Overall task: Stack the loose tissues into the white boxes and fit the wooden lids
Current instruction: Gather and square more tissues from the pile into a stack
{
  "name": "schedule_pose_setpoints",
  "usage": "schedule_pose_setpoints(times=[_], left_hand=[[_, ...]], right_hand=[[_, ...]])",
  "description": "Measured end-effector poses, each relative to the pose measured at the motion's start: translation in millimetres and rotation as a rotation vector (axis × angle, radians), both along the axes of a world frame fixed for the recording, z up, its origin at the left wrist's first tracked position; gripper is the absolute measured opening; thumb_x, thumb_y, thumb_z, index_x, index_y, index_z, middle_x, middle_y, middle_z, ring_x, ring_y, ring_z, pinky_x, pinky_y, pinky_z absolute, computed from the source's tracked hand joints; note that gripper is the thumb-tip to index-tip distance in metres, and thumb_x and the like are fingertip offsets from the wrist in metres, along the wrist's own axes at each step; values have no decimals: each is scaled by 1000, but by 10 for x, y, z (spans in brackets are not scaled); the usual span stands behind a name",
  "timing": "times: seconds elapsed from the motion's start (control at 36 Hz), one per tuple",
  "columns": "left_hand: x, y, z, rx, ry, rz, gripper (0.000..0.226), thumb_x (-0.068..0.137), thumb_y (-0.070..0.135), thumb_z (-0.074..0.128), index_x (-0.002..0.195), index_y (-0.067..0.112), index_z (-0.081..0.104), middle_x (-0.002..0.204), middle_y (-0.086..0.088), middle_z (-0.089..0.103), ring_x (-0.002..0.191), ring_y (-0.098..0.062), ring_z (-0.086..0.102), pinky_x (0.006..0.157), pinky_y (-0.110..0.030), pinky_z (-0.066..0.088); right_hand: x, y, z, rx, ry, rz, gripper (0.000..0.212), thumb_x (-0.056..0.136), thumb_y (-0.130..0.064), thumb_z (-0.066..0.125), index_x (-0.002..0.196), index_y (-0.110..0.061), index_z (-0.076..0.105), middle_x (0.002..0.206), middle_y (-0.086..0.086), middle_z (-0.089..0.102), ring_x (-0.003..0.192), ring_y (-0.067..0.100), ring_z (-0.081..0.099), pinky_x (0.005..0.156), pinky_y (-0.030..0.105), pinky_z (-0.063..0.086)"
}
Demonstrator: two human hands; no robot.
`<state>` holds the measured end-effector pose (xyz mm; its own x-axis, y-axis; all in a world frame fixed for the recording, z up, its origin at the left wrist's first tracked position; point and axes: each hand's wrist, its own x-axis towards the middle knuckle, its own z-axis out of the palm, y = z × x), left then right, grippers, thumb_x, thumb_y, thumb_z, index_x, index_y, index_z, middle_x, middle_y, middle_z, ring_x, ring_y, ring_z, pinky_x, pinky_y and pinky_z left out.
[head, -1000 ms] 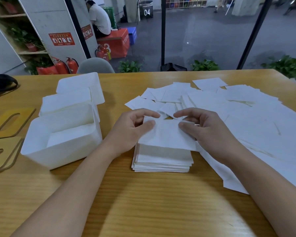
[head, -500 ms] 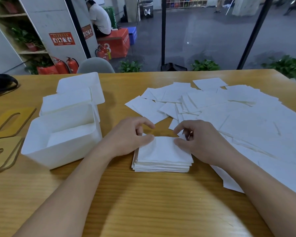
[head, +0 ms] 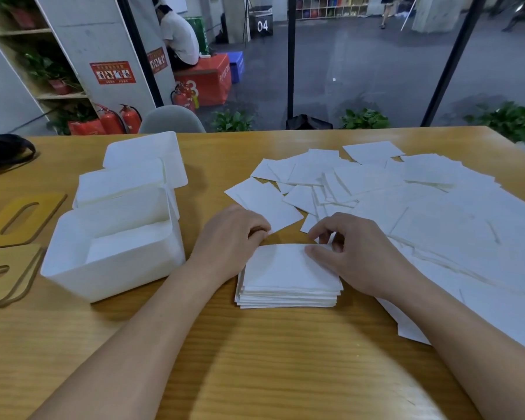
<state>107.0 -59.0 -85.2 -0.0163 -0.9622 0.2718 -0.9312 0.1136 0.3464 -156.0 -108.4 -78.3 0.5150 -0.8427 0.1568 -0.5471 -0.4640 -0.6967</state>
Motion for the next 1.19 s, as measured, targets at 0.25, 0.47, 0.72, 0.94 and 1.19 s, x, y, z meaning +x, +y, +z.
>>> schedule_pose_setpoints(times=[0.25, 0.47, 0.72, 0.94, 1.19], left_hand=[[-89, -57, 5, -98, -94, -26, 16, 108, 16, 65, 100, 21, 78, 87, 10, 71, 93, -13, 56, 75, -39, 53], [-54, -20, 32, -211, 27, -36, 12, 105, 13, 70, 100, 20, 79, 91, 11, 73, 94, -13, 58, 79, -33, 50], [-185, 124, 86, -286, 298, -202, 15, 100, 14, 80, 99, 29, 81, 96, 20, 76, 98, -16, 68, 85, -20, 47], [-266, 145, 5, -146, 408, -344, 13, 100, 17, 80, 102, 30, 81, 101, 21, 76, 105, -17, 67, 88, -17, 46], [-201, 106, 2, -190, 402, -223, 10, 106, 28, 73, 111, 33, 80, 111, 21, 76, 116, -18, 66, 91, -34, 54]], right_hand=[[0, -18, -35, -7, 1, -31, 11, 92, -43, 81, 101, -43, 74, 95, -21, 68, 80, 1, 61, 67, 17, 44], [4, -45, -5, -42, -112, -103, 22, 96, -48, 77, 117, -42, 73, 99, -20, 71, 78, 7, 61, 68, 15, 46], [33, 6, 79, 131, -218, -11, 46, 110, -67, 42, 151, -53, 55, 107, -25, 78, 100, -4, 70, 88, 26, 48], [31, -14, 52, 50, -218, -94, 18, 104, -47, 69, 115, -39, 80, 99, -26, 75, 78, 8, 65, 67, 14, 47], [6, -38, 58, -39, -289, -92, 20, 101, -21, 75, 102, -41, 78, 82, -24, 69, 67, 11, 56, 64, 14, 43]])
